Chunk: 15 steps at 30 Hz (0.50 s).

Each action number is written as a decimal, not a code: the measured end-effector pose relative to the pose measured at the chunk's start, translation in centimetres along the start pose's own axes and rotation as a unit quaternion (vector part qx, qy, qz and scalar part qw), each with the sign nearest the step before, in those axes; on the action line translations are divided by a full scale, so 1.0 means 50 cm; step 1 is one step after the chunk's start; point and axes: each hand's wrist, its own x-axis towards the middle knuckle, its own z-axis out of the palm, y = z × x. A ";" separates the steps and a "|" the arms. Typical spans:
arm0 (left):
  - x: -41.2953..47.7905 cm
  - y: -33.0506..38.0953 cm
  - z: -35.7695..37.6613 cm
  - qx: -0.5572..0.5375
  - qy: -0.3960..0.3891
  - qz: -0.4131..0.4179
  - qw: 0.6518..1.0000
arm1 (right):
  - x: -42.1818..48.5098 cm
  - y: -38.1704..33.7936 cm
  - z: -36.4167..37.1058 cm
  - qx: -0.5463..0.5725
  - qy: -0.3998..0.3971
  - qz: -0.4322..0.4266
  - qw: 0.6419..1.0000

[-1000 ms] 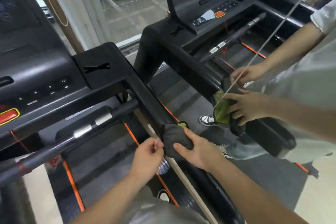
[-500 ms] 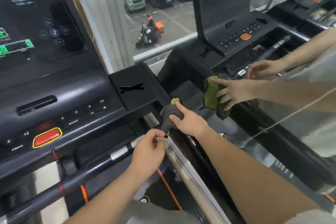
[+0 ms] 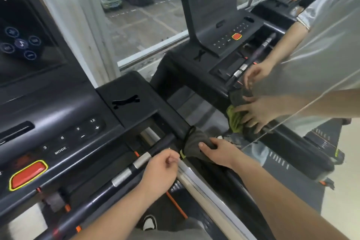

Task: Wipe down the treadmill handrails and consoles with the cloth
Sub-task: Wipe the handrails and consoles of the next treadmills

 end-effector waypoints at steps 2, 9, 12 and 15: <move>0.003 0.008 -0.022 -0.005 0.019 0.005 1.000 | 0.039 -0.030 0.004 0.008 0.005 0.002 1.000; 0.005 0.010 -0.106 -0.008 0.090 0.030 0.995 | 0.215 -0.211 0.051 -0.017 0.052 -0.065 0.996; 0.005 0.006 -0.119 -0.004 0.093 0.026 0.995 | 0.230 -0.226 0.054 -0.038 0.050 -0.072 0.995; 0.008 0.011 -0.107 -0.012 0.077 0.024 0.997 | 0.193 -0.183 0.047 -0.037 0.047 -0.075 0.995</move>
